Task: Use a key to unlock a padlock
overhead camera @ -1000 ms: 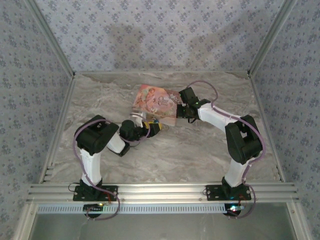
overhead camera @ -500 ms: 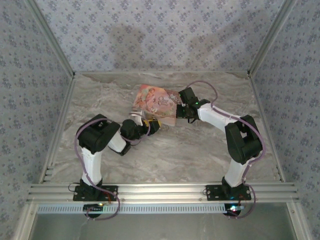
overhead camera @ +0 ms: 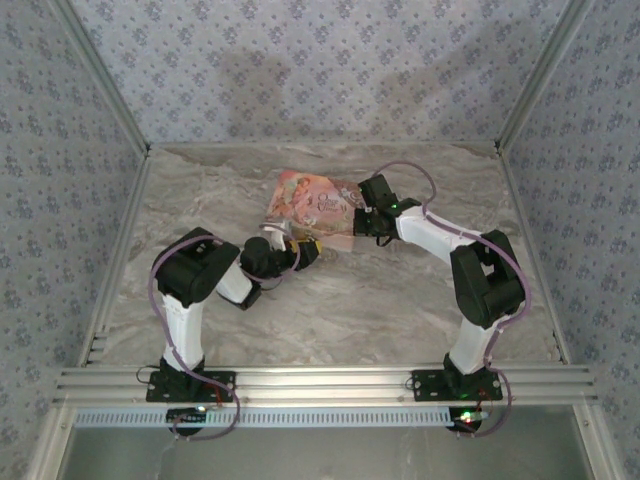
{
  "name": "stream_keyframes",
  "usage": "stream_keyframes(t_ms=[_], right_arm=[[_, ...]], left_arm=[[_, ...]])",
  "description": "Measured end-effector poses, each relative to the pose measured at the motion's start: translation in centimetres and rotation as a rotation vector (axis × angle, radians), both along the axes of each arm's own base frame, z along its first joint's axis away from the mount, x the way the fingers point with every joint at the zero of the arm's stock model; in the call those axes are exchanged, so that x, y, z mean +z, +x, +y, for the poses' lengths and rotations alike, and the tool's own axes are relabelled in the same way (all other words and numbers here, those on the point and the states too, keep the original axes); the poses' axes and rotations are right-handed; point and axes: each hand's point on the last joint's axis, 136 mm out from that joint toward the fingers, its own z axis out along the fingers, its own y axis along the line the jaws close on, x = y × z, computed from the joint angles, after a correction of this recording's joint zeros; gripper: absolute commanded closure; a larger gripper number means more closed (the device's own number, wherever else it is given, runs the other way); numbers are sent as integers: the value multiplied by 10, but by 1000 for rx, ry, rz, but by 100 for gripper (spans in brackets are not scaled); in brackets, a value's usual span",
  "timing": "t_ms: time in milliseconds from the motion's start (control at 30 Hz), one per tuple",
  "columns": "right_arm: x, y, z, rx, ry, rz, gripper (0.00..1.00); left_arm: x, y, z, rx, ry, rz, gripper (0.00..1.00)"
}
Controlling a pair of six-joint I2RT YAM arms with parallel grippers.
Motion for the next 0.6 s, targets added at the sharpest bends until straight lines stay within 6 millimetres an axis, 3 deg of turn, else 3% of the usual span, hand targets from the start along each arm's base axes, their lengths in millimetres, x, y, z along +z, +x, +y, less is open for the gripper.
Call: stream_keyframes(t_ms=[100,400,600], right_arm=[[0,0,0,-1,-2,-1,100],[0,0,0,-1,-2,-1,100],[0,0,0,-1,-2,-1,100]], left_arm=[[1,-3,-3,-20,-11,7,32],[1,-11,-11,-53,-14,10,37],[1,-7,-6,-14,-4,2,31]])
